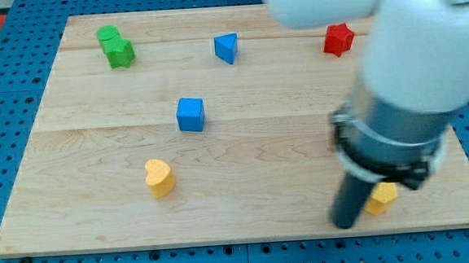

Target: Move the yellow heart towards left of yellow hexagon

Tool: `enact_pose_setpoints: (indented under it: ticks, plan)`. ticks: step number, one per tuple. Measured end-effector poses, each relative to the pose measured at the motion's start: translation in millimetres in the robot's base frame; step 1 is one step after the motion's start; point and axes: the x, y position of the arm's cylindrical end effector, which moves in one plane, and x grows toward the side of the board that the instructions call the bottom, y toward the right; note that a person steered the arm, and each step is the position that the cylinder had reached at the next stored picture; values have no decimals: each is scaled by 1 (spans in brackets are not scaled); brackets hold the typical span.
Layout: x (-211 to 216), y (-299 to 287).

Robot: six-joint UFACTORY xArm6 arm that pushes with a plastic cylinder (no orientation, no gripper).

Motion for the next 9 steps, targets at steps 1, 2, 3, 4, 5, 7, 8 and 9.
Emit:
enact_pose_setpoints:
  ticks: [1, 2, 3, 4, 5, 7, 8, 9]
  plan:
    - [8, -85]
    - [10, -165]
    - [-19, -219]
    - [-60, -222]
    - [-75, -180]
    - [-74, -44]
    - [-102, -56]
    - [-103, -17]
